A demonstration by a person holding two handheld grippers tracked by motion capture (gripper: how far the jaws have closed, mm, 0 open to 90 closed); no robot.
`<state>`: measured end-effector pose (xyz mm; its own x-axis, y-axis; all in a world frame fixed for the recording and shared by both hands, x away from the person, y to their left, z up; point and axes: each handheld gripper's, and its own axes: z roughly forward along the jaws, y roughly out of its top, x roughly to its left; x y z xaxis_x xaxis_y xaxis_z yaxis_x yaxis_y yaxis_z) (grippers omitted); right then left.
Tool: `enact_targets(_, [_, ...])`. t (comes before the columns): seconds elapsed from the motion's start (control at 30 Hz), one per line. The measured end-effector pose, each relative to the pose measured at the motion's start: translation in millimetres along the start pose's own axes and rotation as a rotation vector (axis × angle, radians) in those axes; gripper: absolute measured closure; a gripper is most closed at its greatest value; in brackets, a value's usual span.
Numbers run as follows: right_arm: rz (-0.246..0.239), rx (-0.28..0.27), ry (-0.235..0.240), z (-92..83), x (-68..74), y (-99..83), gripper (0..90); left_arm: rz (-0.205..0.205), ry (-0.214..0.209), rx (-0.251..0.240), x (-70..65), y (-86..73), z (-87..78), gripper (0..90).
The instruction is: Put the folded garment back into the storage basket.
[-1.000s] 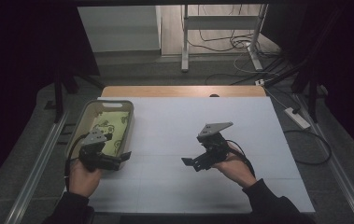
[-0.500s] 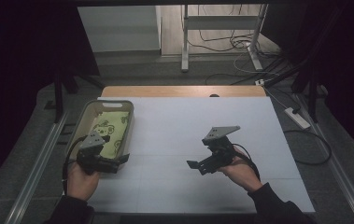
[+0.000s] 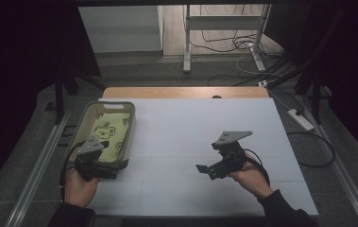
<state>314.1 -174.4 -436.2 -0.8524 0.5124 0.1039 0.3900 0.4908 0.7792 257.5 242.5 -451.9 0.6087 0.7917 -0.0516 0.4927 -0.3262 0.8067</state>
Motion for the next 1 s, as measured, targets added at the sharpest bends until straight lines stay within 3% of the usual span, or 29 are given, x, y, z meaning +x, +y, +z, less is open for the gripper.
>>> enact_targets(1.0, [0.067,-0.018,-0.057,-36.7,-11.5,-27.5,0.0,-0.025,0.016,0.015,-2.1,-16.1,-13.5,0.0])
